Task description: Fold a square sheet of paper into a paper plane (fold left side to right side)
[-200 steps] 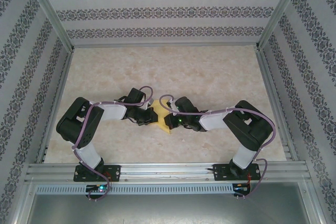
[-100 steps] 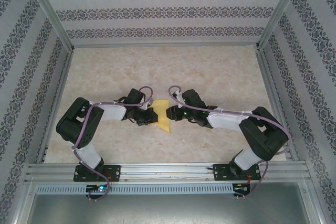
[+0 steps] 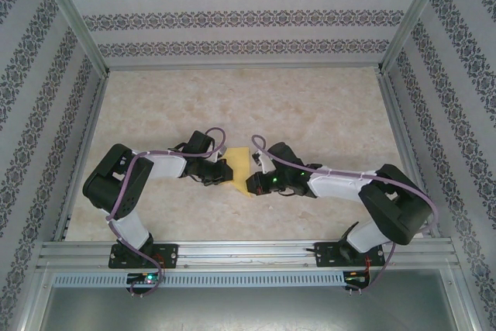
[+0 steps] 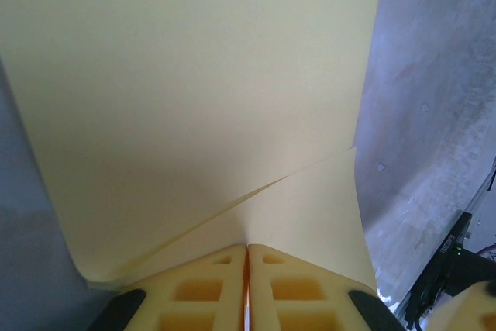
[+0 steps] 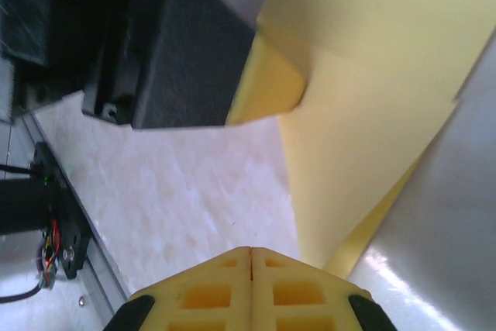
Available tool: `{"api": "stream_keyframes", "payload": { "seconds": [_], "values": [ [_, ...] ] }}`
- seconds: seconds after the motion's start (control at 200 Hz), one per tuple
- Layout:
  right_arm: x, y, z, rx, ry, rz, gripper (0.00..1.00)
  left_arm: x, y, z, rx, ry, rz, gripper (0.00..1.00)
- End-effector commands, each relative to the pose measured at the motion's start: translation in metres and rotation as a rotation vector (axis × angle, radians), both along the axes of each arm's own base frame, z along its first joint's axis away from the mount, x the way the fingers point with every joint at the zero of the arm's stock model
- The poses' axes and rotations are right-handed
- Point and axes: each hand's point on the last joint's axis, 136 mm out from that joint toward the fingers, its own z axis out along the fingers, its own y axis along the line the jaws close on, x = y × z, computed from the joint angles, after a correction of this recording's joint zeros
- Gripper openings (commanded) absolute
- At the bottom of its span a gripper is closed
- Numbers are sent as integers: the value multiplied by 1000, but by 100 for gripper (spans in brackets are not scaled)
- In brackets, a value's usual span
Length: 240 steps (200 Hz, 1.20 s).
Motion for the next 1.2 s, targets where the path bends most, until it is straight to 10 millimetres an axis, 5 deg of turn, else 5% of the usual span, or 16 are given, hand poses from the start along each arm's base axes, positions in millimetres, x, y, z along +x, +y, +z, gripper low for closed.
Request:
{"api": "stream_keyframes", "payload": {
  "seconds": [0.0,1.194],
  "values": [
    [-4,11,-1,11,42,11,2,-22,25,-43,159,97,34,9],
    [-3,3,-38,-87,137,-46,2,-23,25,-45,164,103,27,9]
  ]
}}
